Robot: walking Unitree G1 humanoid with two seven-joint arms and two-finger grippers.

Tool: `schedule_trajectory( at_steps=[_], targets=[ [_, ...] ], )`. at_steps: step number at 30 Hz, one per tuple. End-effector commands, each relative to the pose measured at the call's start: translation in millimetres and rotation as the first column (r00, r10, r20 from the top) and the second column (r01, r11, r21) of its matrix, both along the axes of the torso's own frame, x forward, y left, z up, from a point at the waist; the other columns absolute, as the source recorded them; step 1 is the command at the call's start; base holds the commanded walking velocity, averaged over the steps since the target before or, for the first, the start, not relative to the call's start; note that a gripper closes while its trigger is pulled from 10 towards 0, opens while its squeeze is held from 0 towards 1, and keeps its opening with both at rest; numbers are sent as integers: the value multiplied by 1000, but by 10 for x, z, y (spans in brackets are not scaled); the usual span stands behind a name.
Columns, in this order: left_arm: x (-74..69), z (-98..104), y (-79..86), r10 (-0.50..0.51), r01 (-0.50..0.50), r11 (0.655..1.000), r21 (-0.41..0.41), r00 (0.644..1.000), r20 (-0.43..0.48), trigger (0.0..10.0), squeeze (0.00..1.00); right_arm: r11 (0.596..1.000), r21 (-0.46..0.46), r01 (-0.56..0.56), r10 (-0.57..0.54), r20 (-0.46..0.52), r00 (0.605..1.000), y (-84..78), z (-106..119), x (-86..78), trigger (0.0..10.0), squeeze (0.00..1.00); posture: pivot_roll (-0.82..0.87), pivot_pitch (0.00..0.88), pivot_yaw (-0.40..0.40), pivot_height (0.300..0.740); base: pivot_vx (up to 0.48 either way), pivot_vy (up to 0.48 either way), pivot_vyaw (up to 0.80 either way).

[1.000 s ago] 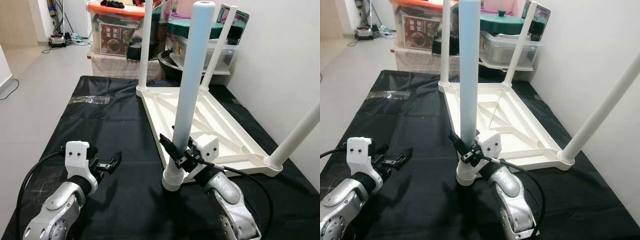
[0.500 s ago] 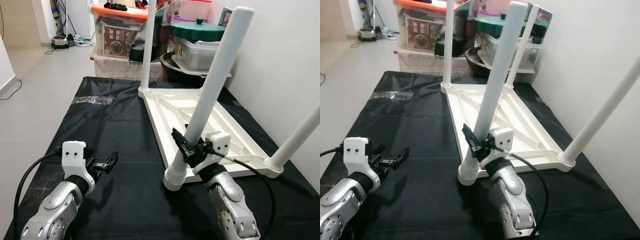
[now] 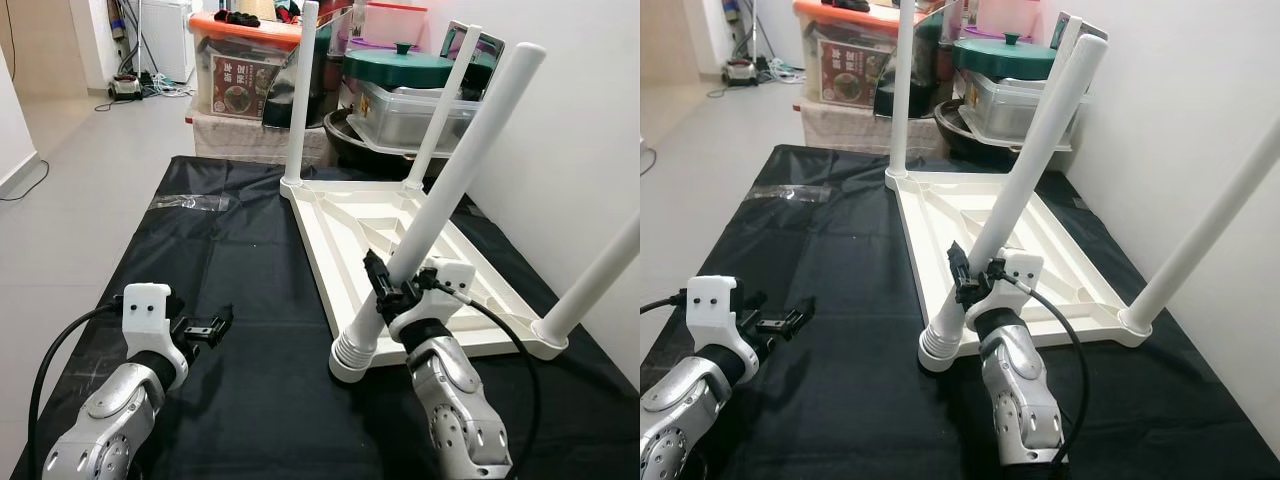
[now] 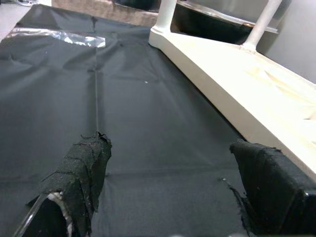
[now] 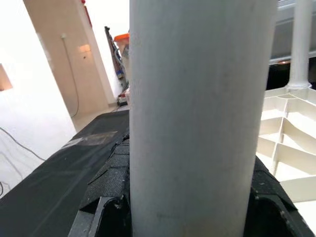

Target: Building children table

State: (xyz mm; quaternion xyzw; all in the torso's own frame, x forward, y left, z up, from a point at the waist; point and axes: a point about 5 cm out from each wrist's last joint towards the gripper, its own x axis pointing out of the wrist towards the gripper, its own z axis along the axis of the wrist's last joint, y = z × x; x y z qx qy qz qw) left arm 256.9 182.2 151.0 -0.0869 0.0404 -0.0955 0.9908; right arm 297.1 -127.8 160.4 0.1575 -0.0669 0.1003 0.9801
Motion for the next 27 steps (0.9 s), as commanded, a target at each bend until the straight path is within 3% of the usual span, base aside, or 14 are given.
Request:
schedule_trajectory(
  at_steps=[1, 2, 5, 8, 15, 18, 19, 20, 21, 22, 24, 25, 26, 27],
  targets=[
    [12, 5, -11, -15, 15, 1000, -19, 1000, 5, 10000, 0, 1000, -7, 12, -12, 5, 1000, -90, 56, 57, 10000, 0, 116, 0, -129, 740, 0, 0, 0],
    [7, 35, -37, -42, 42, 999, -26, 999, 23, 10000, 0, 999, 36, -32, 30, 50, 998, -75, 260, 115, 10000, 0, 116, 0, -129, 740, 0, 0, 0],
    [0, 61, -64, -67, 68, 997, -29, 997, 41, 10000, 0, 994, 78, -73, 66, 84, 994, -61, 431, 153, 10000, 0, 113, 0, -129, 740, 0, 0, 0],
    [-26, 104, -122, -109, 111, 993, -30, 992, 70, 10000, 0, 971, 162, -174, 142, 189, 972, -28, 893, 213, 10000, 0, 115, 0, -136, 740, 0, 0, 0],
    [-44, 108, -147, -118, 120, 992, -26, 990, 79, 10000, 0, 962, 181, -202, 160, 224, 961, 3, 1031, 226, 10000, 0, 117, 0, -144, 740, 0, 0, 0],
    [-40, 106, -151, -125, 127, 992, -22, 989, 80, 10000, 0, 958, 184, -220, 179, 218, 959, 86, 1006, 226, 10000, 0, 117, 0, -144, 740, 0, 0, 0],
    [-49, 139, -196, -190, 192, 981, -13, 977, 93, 10000, 0, 951, 182, -251, 211, 213, 954, 184, 989, 224, 10000, 0, 117, 0, -144, 740, 0, 0, 0],
    [-49, 139, -196, -190, 192, 981, -13, 977, 93, 10000, 0, 951, 182, -251, 211, 213, 954, 184, 989, 224, 10000, 0, 117, 0, -144, 740, 0, 0, 0],
    [-74, 189, -262, -284, 284, 959, 15, 953, 110, 10000, 0, 942, 163, -293, 256, 214, 943, 293, 980, 222, 10000, 0, 117, 0, -138, 740, 0, 0, 0],
    [-74, 189, -262, -284, 284, 959, 15, 953, 110, 10000, 0, 942, 163, -293, 256, 214, 943, 293, 980, 222, 10000, 0, 117, 0, -138, 740, 0, 0, 0],
    [-145, 290, -377, -465, 459, 885, 75, 876, 127, 10000, 0, 925, 105, -366, 337, 221, 915, 466, 993, 226, 10000, 0, 119, 0, -134, 740, 0, 0, 0],
    [-145, 290, -377, -465, 459, 885, 75, 876, 127, 10000, 0, 925, 105, -366, 337, 221, 915, 466, 993, 226, 10000, 0, 119, 0, -134, 740, 0, 0, 0],
    [-190, 341, -428, -583, 569, 811, 132, 804, 114, 10000, 0, 908, 55, -416, 395, 225, 891, 582, 1016, 241, 10000, 0, 119, 0, -133, 740, 0, 0, 0],
    [-199, 348, -435, -610, 594, 790, 149, 785, 107, 10000, 0, 901, 41, -431, 412, 225, 883, 615, 1027, 245, 10000, 0, 119, 0, -133, 740, 0, 0, 0]
  ],
)
